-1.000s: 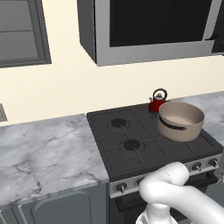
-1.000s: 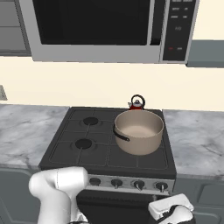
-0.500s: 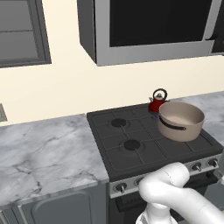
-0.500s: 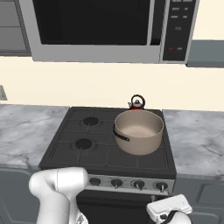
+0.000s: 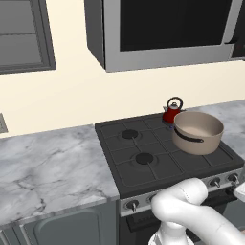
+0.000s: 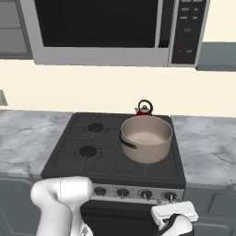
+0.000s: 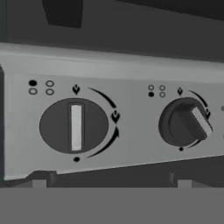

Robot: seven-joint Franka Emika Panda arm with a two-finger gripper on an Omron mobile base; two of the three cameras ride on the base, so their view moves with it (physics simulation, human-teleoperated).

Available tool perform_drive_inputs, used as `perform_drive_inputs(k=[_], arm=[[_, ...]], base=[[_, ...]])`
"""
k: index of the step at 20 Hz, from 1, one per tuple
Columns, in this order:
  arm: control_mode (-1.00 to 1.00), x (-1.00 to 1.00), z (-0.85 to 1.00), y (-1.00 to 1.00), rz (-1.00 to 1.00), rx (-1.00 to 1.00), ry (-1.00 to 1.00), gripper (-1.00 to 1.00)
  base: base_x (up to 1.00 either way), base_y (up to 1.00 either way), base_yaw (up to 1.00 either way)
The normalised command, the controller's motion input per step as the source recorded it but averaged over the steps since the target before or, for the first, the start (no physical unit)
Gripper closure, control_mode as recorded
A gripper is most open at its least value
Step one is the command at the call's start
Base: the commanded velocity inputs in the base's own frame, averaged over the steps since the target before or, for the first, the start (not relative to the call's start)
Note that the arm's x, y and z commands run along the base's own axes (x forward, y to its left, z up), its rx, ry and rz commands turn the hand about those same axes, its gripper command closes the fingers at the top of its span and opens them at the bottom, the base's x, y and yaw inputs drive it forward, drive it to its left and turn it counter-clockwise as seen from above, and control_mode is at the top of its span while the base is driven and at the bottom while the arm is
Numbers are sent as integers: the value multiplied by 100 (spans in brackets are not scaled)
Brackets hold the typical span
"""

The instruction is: Pick the kettle from the cabinet and place it on a stove burner. Then pick the pot from the counter and place it on another stove burner. Finally, turn both burners on.

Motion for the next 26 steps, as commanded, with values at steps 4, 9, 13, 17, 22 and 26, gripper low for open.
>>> perform_drive_inputs(k=[4,9,13,17,22,26], arm=[[-100,18,0,0,-3,1,1,-100],[-100,11,-2,0,-2,0,0,-100],[-100,4,-8,-9,-3,0,0,-100],[-100,0,-12,-14,-3,0,-1,-100],[-100,0,-12,-13,-2,0,-4,-100],[-100,9,-7,-2,-1,0,-4,-100]], base=[[0,0,0],[0,0,0],[0,0,0],[0,0,0],[0,0,0],[0,0,0]])
